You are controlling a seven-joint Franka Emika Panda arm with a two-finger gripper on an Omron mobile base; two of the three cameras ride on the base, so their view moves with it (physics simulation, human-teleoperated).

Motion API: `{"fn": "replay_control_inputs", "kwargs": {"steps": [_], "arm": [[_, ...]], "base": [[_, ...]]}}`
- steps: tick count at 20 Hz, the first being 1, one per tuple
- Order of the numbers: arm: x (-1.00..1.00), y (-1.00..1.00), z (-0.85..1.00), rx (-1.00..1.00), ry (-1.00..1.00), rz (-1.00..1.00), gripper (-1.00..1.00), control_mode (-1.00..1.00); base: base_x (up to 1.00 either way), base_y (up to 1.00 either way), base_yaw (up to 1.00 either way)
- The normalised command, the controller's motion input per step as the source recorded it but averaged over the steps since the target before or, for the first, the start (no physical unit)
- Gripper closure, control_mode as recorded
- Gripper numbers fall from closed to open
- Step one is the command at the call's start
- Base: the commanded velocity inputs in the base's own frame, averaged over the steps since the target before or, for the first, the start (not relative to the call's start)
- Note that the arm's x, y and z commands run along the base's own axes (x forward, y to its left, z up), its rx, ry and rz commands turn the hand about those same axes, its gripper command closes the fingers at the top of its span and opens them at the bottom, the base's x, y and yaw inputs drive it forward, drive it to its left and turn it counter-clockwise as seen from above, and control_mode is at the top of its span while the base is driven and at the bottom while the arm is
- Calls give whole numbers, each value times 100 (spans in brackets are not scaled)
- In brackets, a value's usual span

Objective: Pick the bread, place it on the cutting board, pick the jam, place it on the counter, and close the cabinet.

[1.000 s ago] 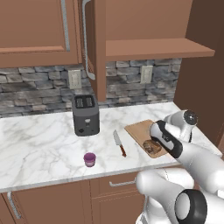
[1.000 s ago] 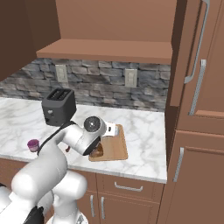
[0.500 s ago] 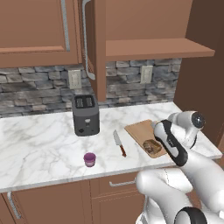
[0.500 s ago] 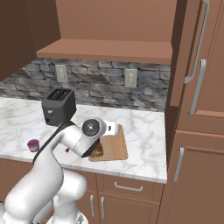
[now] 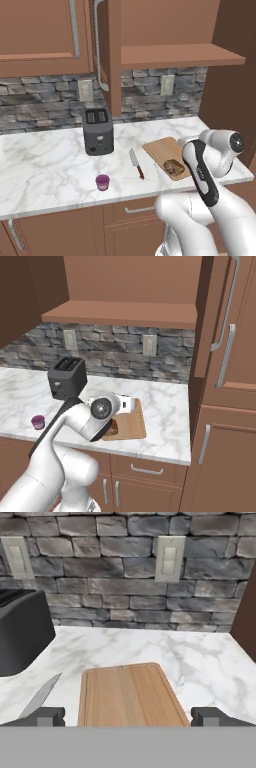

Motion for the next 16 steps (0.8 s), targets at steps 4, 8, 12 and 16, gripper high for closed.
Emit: {"fn": "replay_control_inputs", "kwargs": {"steps": [4, 8, 12, 16], "arm": [[-33, -2, 18, 0, -6, 0, -100, -100], [-36, -4, 16, 0, -4, 0, -100, -100], [-39, -6, 13, 0, -4, 0, -100, -100], [-36, -8, 14, 0, -4, 0, -100, -100]], "base": [[0, 0, 0], [0, 0, 0], [0, 0, 0], [0, 0, 0]]}}
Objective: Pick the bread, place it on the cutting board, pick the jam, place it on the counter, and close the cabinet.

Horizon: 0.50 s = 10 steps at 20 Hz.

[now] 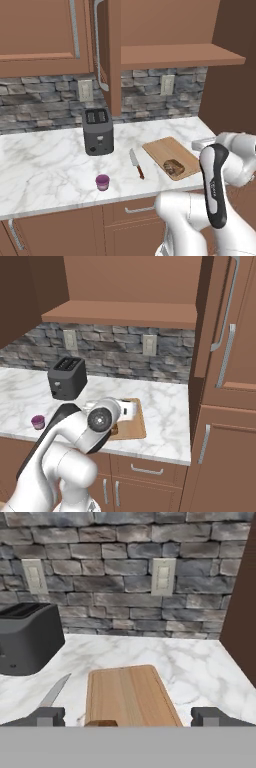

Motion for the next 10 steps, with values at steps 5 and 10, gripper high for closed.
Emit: {"fn": "replay_control_inputs", "kwargs": {"steps": [5, 10], "arm": [[-40, -13, 8, 0, -5, 0, -100, -100], [-40, -16, 6, 0, -6, 0, -100, -100]], "base": [[0, 0, 0], [0, 0, 0]]}}
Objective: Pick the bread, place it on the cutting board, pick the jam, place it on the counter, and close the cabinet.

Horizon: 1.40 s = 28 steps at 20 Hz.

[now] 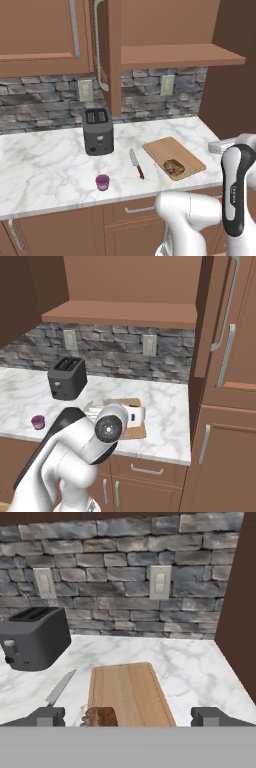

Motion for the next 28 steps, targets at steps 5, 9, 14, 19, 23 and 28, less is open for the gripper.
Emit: {"fn": "replay_control_inputs", "kwargs": {"steps": [5, 9, 14, 19, 23, 28], "arm": [[-31, -8, 5, 0, -8, 0, -100, -100], [-25, 0, 13, 0, -8, 0, -100, -100], [-22, 0, 18, 0, -8, 0, -100, -100], [-24, 0, 16, 0, -7, 0, -100, -100], [-48, 0, 22, 0, -12, 0, -100, -100], [-34, 0, 22, 0, -8, 0, -100, -100]], "base": [[0, 0, 0], [0, 0, 0], [0, 0, 0], [0, 0, 0], [0, 0, 0], [0, 0, 0]]}}
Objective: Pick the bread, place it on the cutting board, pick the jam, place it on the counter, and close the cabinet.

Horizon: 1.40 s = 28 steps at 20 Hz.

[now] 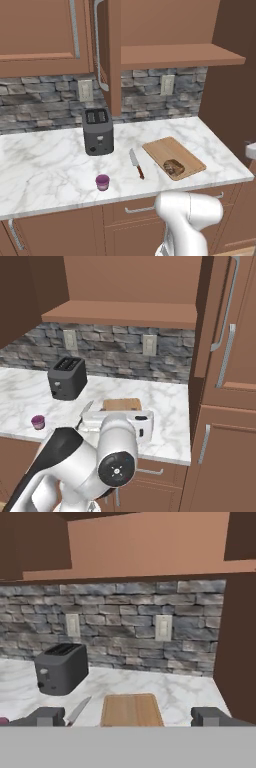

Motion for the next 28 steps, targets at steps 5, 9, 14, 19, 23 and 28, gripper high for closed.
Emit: {"fn": "replay_control_inputs", "kwargs": {"steps": [5, 9, 14, 19, 23, 28], "arm": [[-34, 0, 25, 0, -8, 0, -100, -100], [-34, 0, 25, 0, -6, 0, -100, -100], [-24, 0, 15, 0, -5, 0, -100, -100], [-20, -6, 10, 0, -3, 0, -100, -100], [-13, -11, 18, 0, -2, 0, -100, -100], [-6, -13, 19, 0, -4, 0, -100, -100]], "base": [[0, 0, 0], [0, 0, 0], [0, 0, 0], [0, 0, 0], [0, 0, 0], [0, 0, 0]]}}
